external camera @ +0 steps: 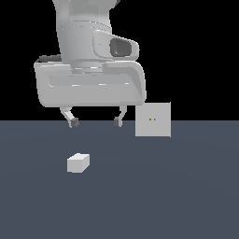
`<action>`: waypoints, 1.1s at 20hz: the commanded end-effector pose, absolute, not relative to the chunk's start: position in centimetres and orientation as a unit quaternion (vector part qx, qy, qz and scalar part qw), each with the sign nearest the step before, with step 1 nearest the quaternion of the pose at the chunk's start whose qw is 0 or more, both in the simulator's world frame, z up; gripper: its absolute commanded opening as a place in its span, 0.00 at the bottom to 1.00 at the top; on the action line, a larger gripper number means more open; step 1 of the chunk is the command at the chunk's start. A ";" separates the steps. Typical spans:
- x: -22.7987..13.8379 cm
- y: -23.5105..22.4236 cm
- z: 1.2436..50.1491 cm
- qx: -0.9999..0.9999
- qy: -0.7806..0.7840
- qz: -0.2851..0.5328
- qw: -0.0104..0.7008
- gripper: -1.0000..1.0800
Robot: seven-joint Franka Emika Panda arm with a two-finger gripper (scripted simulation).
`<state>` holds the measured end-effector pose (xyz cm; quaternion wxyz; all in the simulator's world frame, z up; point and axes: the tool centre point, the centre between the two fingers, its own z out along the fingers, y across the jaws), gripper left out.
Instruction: Plug the charger into the wall socket.
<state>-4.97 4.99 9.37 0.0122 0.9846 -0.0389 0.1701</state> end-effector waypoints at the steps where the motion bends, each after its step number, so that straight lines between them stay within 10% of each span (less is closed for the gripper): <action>1: -5.1 5.6 8.8 0.982 -0.043 0.183 0.012 0.96; 22: -5.4 8.3 6.2 0.971 -0.059 0.230 0.014 0.96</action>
